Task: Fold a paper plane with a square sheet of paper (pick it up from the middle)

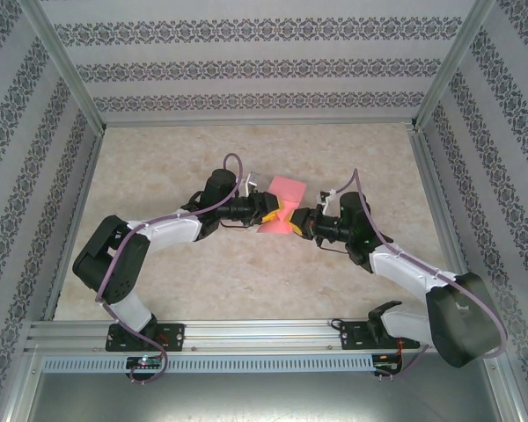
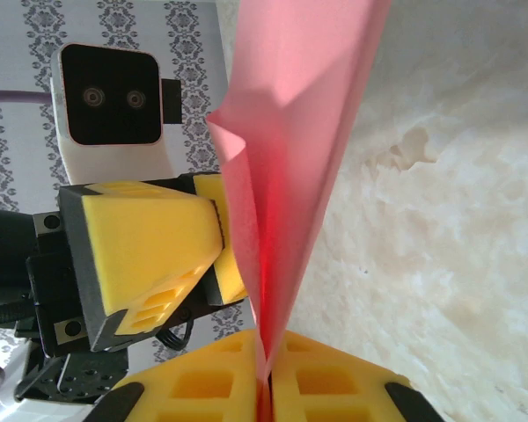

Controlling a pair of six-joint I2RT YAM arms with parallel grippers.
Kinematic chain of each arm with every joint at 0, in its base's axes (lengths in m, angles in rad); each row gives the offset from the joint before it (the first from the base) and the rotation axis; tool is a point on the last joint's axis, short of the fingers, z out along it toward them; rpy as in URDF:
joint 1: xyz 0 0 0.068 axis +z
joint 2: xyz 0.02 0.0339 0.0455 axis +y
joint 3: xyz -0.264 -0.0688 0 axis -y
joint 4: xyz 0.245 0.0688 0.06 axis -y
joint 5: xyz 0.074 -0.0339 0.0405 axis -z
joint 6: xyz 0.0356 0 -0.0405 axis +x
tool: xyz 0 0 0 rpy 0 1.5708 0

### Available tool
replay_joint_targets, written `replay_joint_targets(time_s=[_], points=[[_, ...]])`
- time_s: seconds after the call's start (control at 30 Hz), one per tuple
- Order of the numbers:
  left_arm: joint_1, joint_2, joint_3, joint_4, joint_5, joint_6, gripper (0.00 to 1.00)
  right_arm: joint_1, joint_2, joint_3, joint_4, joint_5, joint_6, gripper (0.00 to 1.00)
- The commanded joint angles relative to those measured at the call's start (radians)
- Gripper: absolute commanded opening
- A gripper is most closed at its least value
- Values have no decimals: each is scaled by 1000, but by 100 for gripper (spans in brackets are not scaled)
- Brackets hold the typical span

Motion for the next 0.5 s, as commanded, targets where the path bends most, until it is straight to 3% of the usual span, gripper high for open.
replay_joint_targets(time_s=[0.0, 0.1, 0.27, 0.47], points=[[-7, -16, 33, -30, 26, 41, 40, -16, -27, 20, -69, -13, -59, 7], [-4, -15, 58, -90, 24, 84, 50, -23, -40, 37, -149, -8, -112, 3], [14, -33, 106, -215, 19, 163, 60, -29, -72, 138, -520, 82, -356, 0], [61, -96, 149, -397, -7, 288, 67, 19, -47, 361, -1074, 453, -741, 0]])
